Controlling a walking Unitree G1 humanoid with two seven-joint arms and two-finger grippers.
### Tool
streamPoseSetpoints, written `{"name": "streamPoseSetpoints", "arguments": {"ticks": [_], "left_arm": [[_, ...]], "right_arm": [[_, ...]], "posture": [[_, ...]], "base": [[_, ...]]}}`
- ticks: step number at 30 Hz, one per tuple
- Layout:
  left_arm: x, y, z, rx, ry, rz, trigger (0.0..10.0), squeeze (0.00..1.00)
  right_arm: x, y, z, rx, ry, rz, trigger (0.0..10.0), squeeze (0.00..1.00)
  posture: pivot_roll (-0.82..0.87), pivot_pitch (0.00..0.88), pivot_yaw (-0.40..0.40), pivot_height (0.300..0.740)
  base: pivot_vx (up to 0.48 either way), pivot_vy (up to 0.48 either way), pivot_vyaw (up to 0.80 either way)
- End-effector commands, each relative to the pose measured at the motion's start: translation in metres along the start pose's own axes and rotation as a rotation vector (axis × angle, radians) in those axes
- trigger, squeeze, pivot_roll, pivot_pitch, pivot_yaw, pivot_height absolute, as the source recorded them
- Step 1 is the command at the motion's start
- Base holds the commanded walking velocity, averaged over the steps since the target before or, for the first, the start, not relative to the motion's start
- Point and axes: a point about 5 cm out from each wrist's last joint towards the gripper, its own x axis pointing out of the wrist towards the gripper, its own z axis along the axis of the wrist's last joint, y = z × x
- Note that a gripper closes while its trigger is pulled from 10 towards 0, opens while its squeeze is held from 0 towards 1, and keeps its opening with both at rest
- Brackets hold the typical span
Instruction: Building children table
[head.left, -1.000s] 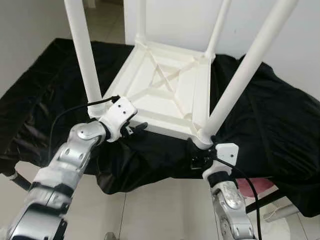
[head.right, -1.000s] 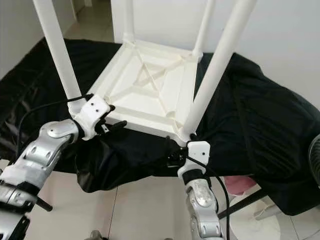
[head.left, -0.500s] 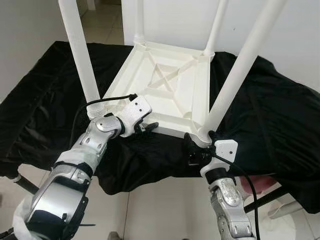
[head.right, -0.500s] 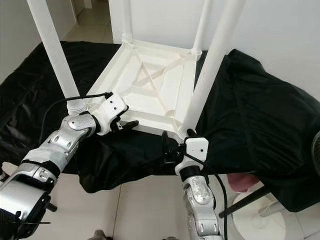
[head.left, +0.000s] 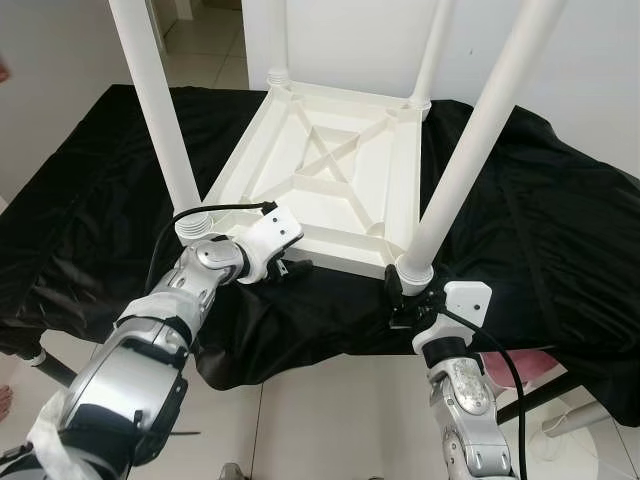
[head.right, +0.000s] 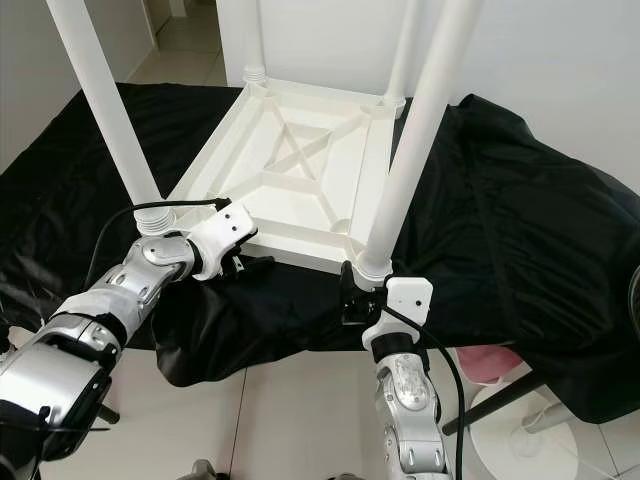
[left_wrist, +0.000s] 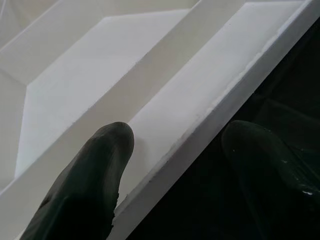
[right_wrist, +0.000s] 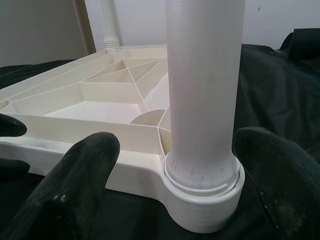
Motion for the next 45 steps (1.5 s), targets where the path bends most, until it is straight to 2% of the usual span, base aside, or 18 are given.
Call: {"name": "streamPoseSetpoints", "arguments": {"ticks": [1,5,7,14,15,17,19,29,35,40,42,43,44,45], "left_arm": [[0.002,0.001,-0.002,0.014,0.039,0.026,10.0,0.0],[0.004,0.005,-0.002,0.002,0.082,0.068,10.0,0.0],[0.007,0.01,0.0,-0.035,0.139,0.108,10.0,0.0],[0.007,0.011,-0.006,-0.029,0.233,0.125,10.0,0.0],[0.005,0.013,-0.009,-0.085,0.248,0.141,6.5,0.0],[0.005,0.013,-0.009,-0.085,0.248,0.141,6.5,0.0],[0.003,0.015,-0.014,-0.15,0.271,0.178,0.0,0.0],[-0.001,0.019,-0.019,-0.187,0.278,0.233,0.0,0.0],[0.0,0.02,-0.013,-0.187,0.248,0.242,0.0,0.0],[0.014,0.007,0.001,-0.212,0.172,0.195,0.0,0.0],[0.015,0.006,0.002,-0.214,0.166,0.191,0.0,0.0],[0.02,-0.001,0.007,-0.21,0.148,0.156,1.3,0.0],[0.025,-0.01,0.011,-0.205,0.134,0.122,7.1,0.0],[0.03,-0.017,0.014,-0.2,0.122,0.095,7.2,0.0]], "right_arm": [[0.0,0.0,0.001,0.001,-0.004,-0.001,10.0,0.0],[0.002,0.0,0.002,-0.004,-0.003,0.003,10.0,0.0],[0.003,0.0,0.002,-0.007,-0.002,0.007,10.0,0.0],[0.002,0.001,0.003,-0.006,0.001,0.01,10.0,0.0],[0.002,0.001,0.002,-0.006,0.004,0.003,10.0,0.0],[0.002,0.001,0.002,-0.006,0.004,0.003,10.0,0.0],[0.0,0.0,0.002,-0.005,0.008,-0.01,10.0,0.0],[-0.001,-0.002,0.002,-0.003,0.01,-0.03,10.0,0.0],[0.002,0.0,0.001,0.001,0.011,-0.026,10.0,0.0],[0.005,0.001,-0.001,0.001,0.016,-0.018,10.0,0.0],[0.005,0.001,-0.001,0.001,0.016,-0.018,10.0,0.0],[0.006,0.001,-0.001,0.002,0.016,-0.016,10.0,0.0],[0.007,0.001,-0.001,0.001,0.016,-0.015,10.0,0.0],[0.007,0.001,-0.001,0.002,0.016,-0.014,10.0,0.0]], "posture": [[-0.08,0.08,0.011,0.74],[-0.08,0.085,0.009,0.74],[-0.08,0.094,0.007,0.74],[-0.08,0.102,0.009,0.74],[-0.09,0.11,0.016,0.74],[-0.09,0.11,0.016,0.74],[-0.09,0.116,0.024,0.74],[-0.09,0.116,0.028,0.74],[-0.08,0.117,0.027,0.74],[-0.06,0.115,0.02,0.74],[-0.06,0.115,0.02,0.74],[-0.05,0.111,0.017,0.74],[-0.05,0.111,0.017,0.74],[-0.05,0.109,0.017,0.74]], "base": [[0.0,0.0,0.0],[0.0,0.0,0.0],[0.0,0.0,0.0],[0.0,0.0,0.0],[0.0,0.0,0.0],[0.0,0.0,0.0],[0.0,0.0,0.0],[0.0,0.0,0.0],[0.0,0.0,0.0],[0.0,0.0,0.0],[0.0,0.0,0.0],[0.0,0.0,0.0],[0.0,0.0,0.0],[0.0,0.0,0.0]]}}
